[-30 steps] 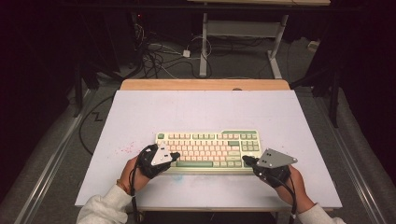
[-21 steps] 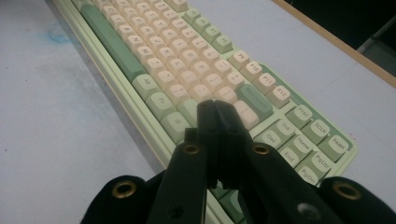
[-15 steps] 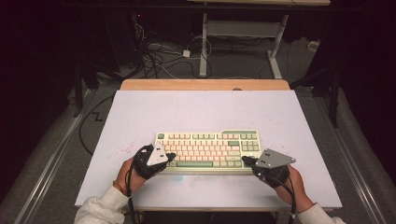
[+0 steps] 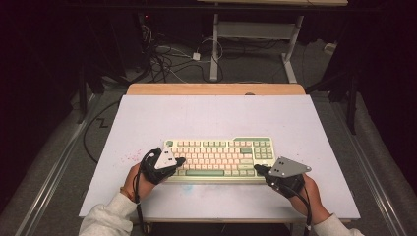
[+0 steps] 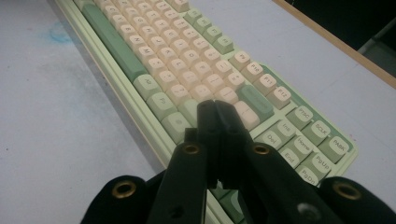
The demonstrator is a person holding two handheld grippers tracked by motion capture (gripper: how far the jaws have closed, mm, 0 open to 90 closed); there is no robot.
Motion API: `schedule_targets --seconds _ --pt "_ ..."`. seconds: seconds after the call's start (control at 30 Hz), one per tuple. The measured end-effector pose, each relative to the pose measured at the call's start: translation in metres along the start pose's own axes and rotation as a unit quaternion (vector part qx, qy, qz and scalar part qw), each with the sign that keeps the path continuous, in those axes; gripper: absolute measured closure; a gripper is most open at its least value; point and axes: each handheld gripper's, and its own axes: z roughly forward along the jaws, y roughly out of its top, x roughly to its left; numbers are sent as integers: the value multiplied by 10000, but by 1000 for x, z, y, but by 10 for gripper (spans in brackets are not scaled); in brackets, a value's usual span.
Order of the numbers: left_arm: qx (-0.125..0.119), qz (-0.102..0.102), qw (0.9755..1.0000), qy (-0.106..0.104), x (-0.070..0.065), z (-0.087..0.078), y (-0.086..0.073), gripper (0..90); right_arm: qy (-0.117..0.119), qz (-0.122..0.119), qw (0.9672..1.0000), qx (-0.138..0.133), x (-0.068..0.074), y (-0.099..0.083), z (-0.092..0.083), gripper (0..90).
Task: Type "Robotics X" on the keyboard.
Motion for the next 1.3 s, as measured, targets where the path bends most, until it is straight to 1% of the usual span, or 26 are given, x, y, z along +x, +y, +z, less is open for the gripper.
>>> schedule_targets --seconds 0.07,0.2,0.27,0.33,0.43,0.5,0.83,0.97,1.0,1.03,1.1,1.2,1.3 --pt "20 7 10000 -18 1 2 1 872 1 0 10000 -3 0 0 0 900" --pt "10 -64 10000 -48 2 6 3 872 8 13 10000 -3 -1 0 0 900" --pt "51 -71 10000 -36 3 9 4 872 14 14 10000 4 -1 0 0 900" --pt "70 -104 9999 -76 4 11 4 872 22 18 10000 11 -1 -1 0 900" --pt "103 -104 9999 -79 4 14 5 872 29 21 10000 19 -1 -1 0 900" --pt "103 -140 9998 -76 5 14 5 872 29 17 10000 19 -1 -1 1 900" --pt "158 -185 9997 -76 8 17 4 872 51 10 10000 53 0 -1 1 900" --pt "239 -164 9996 -76 8 19 4 872 51 2 10000 61 0 -1 2 900" --pt "276 -171 9994 -94 8 20 3 873 51 0 10000 67 0 -1 2 900" --pt "332 -197 9991 -168 9 21 3 873 58 -4 10000 78 0 -1 2 900" --pt "306 -251 9990 -200 10 21 2 875 59 -16 9999 85 0 -1 2 900" --pt "318 -205 9992 -134 9 20 4 874 28 -14 10000 53 1 0 1 900" --pt "216 -164 9996 -102 7 16 6 873 8 -11 10000 25 0 0 0 900"
